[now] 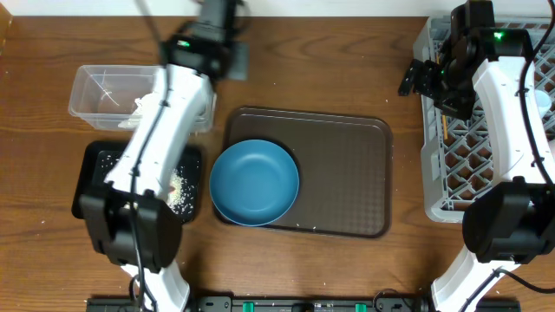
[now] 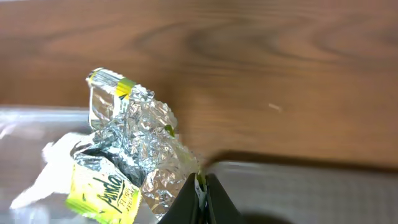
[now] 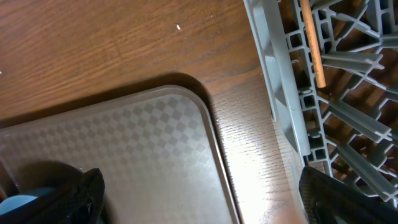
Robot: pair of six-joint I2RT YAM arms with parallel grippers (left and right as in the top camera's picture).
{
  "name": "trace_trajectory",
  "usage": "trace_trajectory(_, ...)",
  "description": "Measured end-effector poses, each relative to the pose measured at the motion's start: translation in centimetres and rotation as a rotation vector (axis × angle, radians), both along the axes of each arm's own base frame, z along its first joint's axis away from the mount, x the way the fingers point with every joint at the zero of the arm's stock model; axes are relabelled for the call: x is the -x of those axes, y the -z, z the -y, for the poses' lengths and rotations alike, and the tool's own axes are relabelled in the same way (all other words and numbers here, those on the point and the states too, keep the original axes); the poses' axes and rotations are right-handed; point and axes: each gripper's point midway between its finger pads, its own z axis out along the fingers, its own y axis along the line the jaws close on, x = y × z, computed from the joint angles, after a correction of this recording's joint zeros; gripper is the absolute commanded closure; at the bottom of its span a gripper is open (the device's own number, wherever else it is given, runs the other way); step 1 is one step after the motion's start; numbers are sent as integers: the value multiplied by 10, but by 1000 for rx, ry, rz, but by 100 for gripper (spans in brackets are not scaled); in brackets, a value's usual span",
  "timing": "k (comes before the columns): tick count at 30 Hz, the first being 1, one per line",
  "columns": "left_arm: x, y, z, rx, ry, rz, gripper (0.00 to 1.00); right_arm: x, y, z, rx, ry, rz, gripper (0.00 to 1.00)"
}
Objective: Sort waste into correct bins and load items into the dishwasher rack
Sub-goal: 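Carry the foil wrapper into the clear plastic bin and release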
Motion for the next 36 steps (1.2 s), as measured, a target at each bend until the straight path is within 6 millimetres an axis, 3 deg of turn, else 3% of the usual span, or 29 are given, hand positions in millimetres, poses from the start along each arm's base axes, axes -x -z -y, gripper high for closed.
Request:
trace_trajectory(5, -9, 13, -68, 86, -191, -27, 92, 0, 0, 0, 0, 0, 0, 1)
trace_trajectory(7, -10, 19, -87, 111, -234, -40, 70, 0, 0, 0, 0, 0, 0, 1)
trace_trajectory(9, -10, 27, -101, 126, -271, -56, 35, 0, 0, 0, 0, 0, 0, 1)
trace_trajectory(10, -10, 33, -108, 134, -289, -70, 25, 0, 0, 0, 0, 0, 0, 1)
trace_trajectory(15, 0, 62, -116, 145, -326, -170, 18, 0, 0, 0, 0, 0, 0, 1)
trace_trajectory(19, 7, 63, -113, 156, -332, -196, 17, 0, 0, 0, 0, 0, 0, 1)
trace_trajectory(23, 15, 45, -112, 185, -362, -175, 16, 0, 0, 0, 0, 0, 0, 1)
trace_trajectory(27, 25, -1, -112, 231, -410, -77, 15, 0, 0, 0, 0, 0, 0, 1)
trace_trajectory(29, 33, -28, -117, 238, -444, -14, 9, 0, 0, 0, 0, 0, 0, 1)
trace_trajectory(32, 59, -60, -143, 227, -568, 51, 7, 0, 0, 0, 0, 0, 0, 1)
trace_trajectory(36, 95, -68, -196, 214, -784, 52, 2, 0, 0, 0, 0, 0, 0, 1)
